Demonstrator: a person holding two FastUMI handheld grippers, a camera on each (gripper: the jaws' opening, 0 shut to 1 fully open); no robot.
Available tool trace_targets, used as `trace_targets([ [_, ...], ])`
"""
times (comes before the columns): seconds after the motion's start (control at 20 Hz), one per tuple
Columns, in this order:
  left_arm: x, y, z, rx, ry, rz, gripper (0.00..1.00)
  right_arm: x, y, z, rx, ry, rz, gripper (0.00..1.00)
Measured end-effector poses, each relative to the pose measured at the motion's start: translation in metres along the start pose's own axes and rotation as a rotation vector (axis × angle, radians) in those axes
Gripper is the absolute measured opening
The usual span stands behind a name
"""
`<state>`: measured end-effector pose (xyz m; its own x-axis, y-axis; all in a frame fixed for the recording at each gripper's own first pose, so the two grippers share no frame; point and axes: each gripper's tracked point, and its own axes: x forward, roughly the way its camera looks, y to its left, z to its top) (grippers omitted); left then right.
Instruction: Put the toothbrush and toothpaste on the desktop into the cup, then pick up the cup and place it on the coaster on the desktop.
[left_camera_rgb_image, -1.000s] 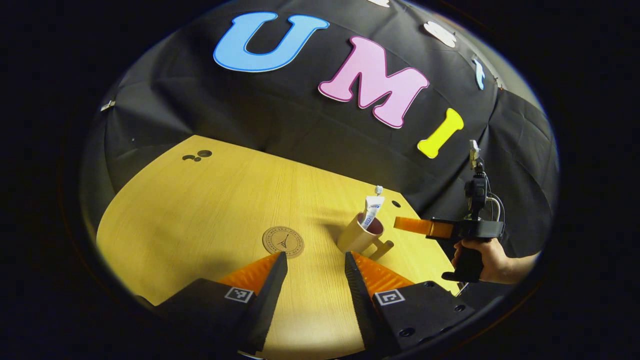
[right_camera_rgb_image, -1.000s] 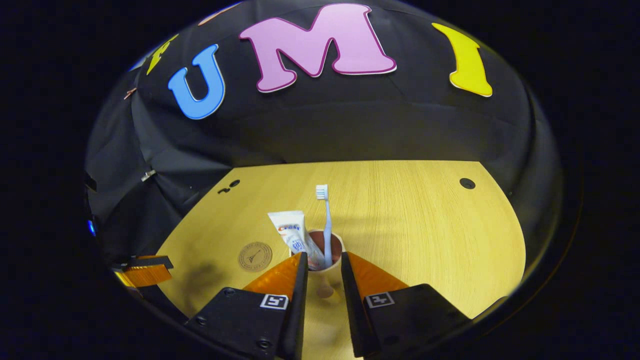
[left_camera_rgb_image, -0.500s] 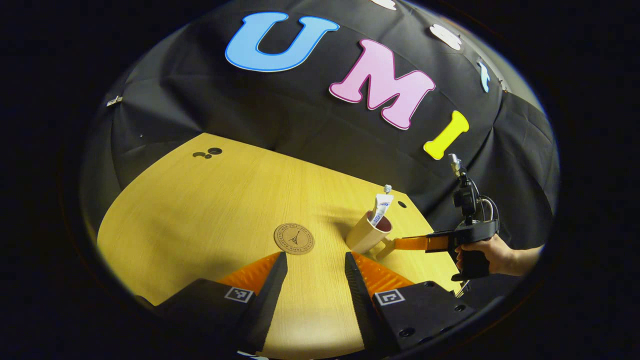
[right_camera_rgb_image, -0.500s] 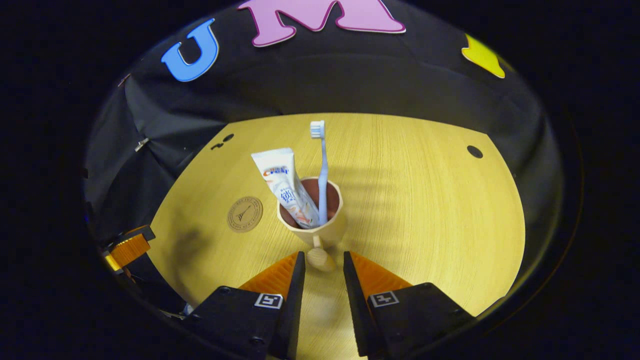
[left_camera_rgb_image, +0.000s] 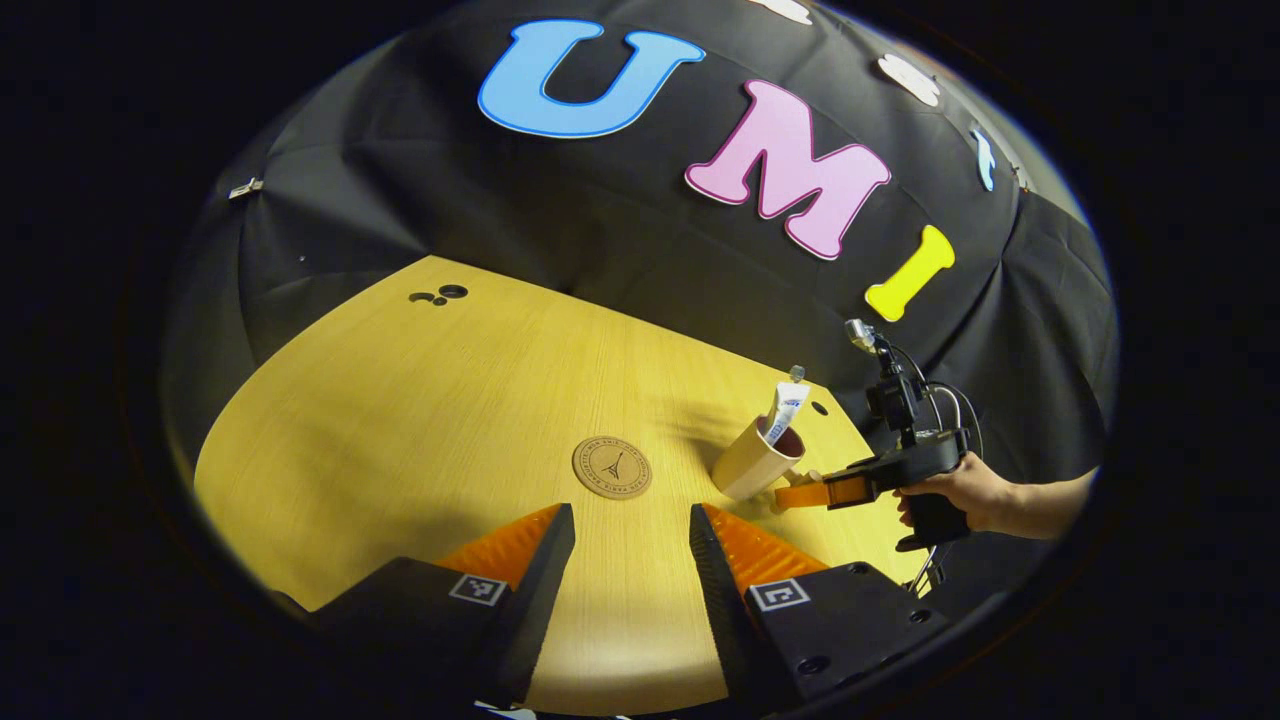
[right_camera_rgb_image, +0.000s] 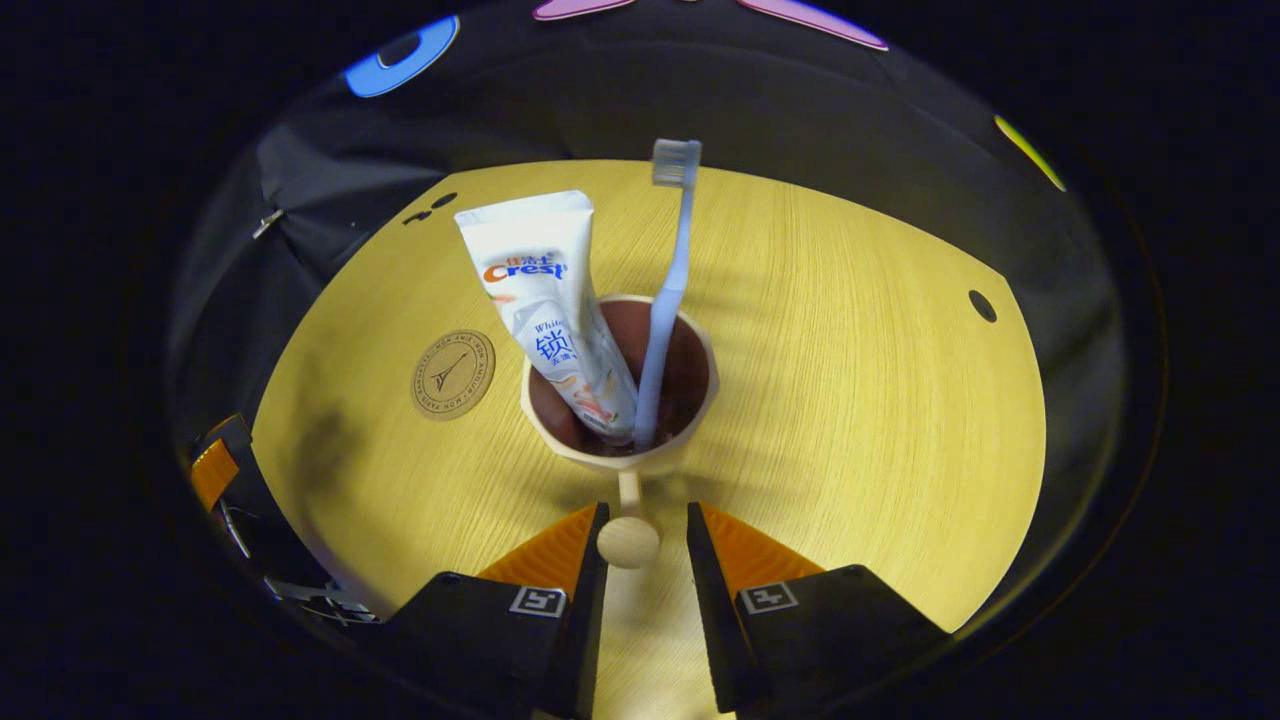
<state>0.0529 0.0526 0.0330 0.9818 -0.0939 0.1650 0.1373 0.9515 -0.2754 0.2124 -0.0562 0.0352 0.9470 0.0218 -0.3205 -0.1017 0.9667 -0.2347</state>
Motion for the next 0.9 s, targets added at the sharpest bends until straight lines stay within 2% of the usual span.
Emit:
trace_targets([
  [0.35,0.007,0.004,-0.001,-0.008,0.003,0.004,0.73,0.020,0.000,-0.002,-0.062,0.105,-0.034,0.47],
  [0.4,0.006,0.005,0.000,-0.009,0.005,0.002,0.82,0.021,0.000,-0.002,-0.065,0.120,-0.036,0.47],
  [0.45,0.008,0.005,-0.001,-0.010,0.006,0.002,0.73,0.022,0.000,-0.003,-0.068,0.135,-0.040,0.47],
  [0.6,0.009,0.008,-0.004,-0.015,0.013,0.003,0.73,0.025,0.002,-0.005,-0.083,0.182,-0.049,0.46],
  [0.65,0.009,0.009,-0.004,-0.016,0.016,0.004,0.82,0.026,0.003,-0.005,-0.089,0.196,-0.057,0.46],
  [0.7,0.008,0.010,-0.005,-0.017,0.018,0.003,0.73,0.028,0.002,-0.005,-0.097,0.201,-0.064,0.46],
  [0.75,0.008,0.011,-0.005,-0.017,0.019,0.004,0.73,0.026,0.000,-0.005,-0.108,0.208,-0.076,0.53],
  [0.85,0.007,0.012,-0.005,-0.017,0.021,0.003,0.74,0.032,0.003,-0.003,-0.103,0.226,-0.065,0.34],
  [0.9,0.006,0.013,-0.005,-0.016,0.022,0.004,0.73,0.029,0.005,-0.004,-0.097,0.232,-0.059,0.35],
])
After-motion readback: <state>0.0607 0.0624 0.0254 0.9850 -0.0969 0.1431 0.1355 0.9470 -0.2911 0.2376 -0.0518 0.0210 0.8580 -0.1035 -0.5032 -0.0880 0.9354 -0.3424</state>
